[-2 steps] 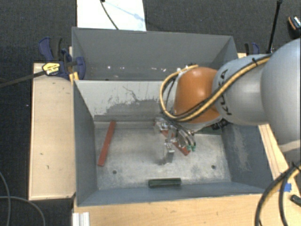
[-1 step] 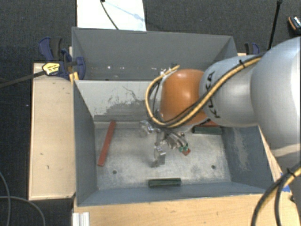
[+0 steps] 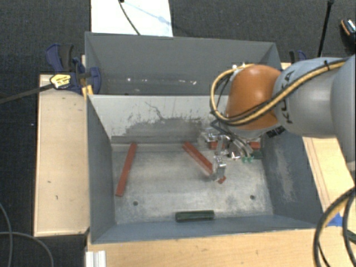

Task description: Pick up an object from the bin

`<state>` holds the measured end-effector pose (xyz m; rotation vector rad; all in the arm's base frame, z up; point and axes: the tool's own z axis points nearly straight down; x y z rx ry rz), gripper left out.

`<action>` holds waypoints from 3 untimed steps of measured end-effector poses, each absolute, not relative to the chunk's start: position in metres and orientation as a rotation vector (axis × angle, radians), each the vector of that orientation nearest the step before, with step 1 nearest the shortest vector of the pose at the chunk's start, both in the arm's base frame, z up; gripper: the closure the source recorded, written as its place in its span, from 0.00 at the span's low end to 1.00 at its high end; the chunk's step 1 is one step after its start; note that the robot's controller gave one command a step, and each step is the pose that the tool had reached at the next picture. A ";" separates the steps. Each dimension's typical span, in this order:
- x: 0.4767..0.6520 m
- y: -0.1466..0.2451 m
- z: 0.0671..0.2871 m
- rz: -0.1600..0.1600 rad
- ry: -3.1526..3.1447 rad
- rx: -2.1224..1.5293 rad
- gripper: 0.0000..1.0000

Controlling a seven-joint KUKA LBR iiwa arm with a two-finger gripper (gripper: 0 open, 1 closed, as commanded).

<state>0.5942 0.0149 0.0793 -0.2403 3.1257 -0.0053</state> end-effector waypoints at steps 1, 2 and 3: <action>0.590 -0.006 0.070 0.000 3.132 -0.248 0.00; 0.590 -0.005 0.071 0.002 3.131 -0.242 1.00; 0.591 0.023 0.217 0.002 3.125 -0.169 1.00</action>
Offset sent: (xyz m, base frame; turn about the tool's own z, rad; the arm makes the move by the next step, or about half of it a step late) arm -0.0051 -0.0196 -0.0093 -0.0084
